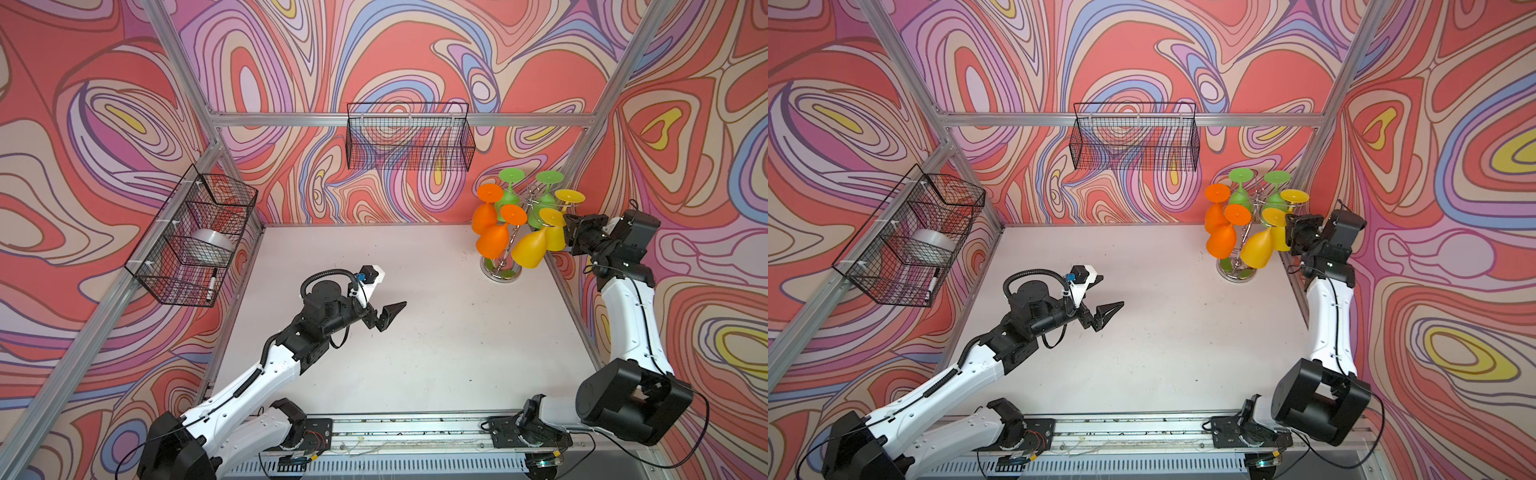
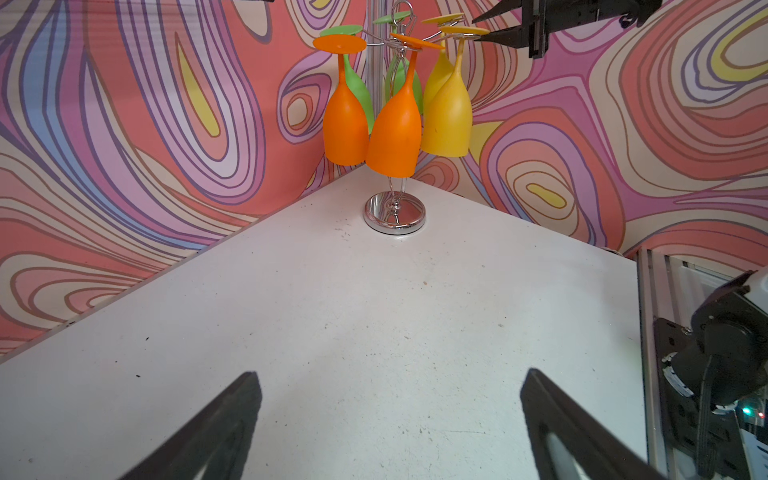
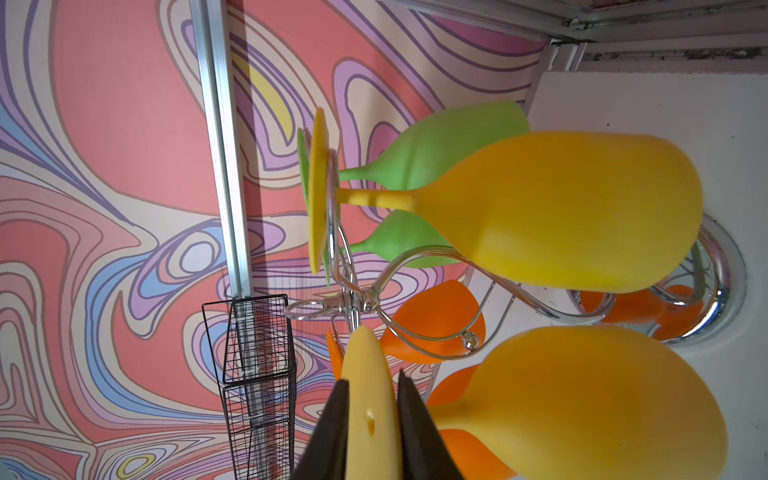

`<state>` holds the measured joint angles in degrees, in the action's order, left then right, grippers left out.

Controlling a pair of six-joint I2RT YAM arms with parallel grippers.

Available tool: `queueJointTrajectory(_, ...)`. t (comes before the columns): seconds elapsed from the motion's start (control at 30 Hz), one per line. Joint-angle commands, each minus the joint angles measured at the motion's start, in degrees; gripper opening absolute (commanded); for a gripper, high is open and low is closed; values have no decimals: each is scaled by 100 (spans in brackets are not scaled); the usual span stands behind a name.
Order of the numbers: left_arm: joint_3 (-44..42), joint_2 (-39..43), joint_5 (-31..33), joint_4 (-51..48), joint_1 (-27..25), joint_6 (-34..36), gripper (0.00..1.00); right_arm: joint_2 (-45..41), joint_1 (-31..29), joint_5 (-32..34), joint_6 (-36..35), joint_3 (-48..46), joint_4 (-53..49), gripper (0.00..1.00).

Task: Take the wine glass off the wine glass rack
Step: 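Close the right gripper on the yellow glass's foot at the rack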

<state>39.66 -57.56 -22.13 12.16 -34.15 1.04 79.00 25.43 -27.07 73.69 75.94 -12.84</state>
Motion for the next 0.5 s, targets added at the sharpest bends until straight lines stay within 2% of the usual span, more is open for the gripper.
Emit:
queueJointTrajectory(0.0,200,-61,-97,25,-29,-25,97,77,23,-52,134,-110,273,20)
queueJointTrajectory(0.23,200,-80,-91,31,-30,-8,97,141,23,-105,227,-178,414,16)
queueJointTrajectory(0.47,200,-99,-97,40,-30,-16,97,123,23,-25,164,-113,290,8)
